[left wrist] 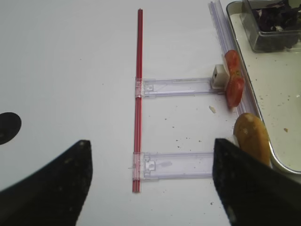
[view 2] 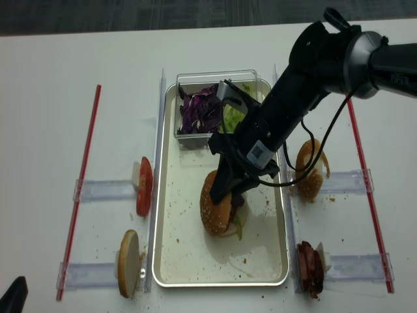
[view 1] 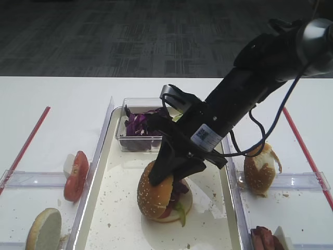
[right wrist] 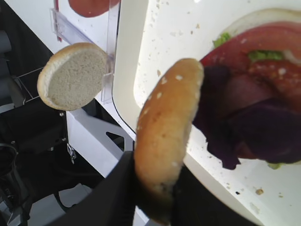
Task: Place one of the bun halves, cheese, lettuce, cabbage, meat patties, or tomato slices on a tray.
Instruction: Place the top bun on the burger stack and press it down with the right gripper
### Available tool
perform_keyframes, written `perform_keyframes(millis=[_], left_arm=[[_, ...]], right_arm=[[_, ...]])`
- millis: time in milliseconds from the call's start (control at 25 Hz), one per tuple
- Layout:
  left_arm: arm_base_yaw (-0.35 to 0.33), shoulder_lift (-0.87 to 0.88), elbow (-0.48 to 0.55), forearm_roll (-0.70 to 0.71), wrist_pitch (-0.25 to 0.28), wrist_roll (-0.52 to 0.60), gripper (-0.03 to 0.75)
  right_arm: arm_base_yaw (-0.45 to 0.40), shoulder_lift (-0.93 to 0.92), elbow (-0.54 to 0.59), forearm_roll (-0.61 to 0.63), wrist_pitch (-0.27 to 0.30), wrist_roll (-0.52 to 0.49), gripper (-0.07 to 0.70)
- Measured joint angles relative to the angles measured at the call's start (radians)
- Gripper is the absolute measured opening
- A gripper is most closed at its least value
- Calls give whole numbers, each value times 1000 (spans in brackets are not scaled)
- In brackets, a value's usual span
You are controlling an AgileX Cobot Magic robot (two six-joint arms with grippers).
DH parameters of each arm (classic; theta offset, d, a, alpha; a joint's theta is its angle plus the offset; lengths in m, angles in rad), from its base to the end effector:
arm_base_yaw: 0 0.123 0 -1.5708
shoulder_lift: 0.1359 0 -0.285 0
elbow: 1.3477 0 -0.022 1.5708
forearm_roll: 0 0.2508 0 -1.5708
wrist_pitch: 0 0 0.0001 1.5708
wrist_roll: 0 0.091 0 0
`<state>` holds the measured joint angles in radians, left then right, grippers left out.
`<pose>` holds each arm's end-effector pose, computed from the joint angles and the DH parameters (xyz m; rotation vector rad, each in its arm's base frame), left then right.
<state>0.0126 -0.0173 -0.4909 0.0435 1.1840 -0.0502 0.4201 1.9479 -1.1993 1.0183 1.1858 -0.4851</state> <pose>-0.0122 0.0035 0.2651 -0.0733 2.1574 0.0312 0.2912 0.2087 0.1787 0.4687 -2.6041 -1.2543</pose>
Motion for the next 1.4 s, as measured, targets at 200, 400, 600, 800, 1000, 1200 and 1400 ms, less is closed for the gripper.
perform_keyframes(millis=[200, 400, 600, 800, 1000, 1200, 1400], left_arm=[[0, 0, 0, 0, 0, 0, 491], [0, 0, 0, 0, 0, 0, 491], [0, 0, 0, 0, 0, 0, 491], [0, 0, 0, 0, 0, 0, 491], [0, 0, 0, 0, 0, 0, 491], [0, 0, 0, 0, 0, 0, 491], [0, 0, 0, 0, 0, 0, 491]], right_arm=[[0, 6, -4, -2, -7, 0, 197], [0, 6, -6, -8, -26, 1, 197], [0, 6, -9, -72, -34, 32, 210], [0, 6, -9, -123, -42, 41, 389], [0, 6, -9, -153, -46, 48, 657], [0, 6, -38, -206, -46, 92, 689], [0, 6, -75, -223, -46, 120, 689]])
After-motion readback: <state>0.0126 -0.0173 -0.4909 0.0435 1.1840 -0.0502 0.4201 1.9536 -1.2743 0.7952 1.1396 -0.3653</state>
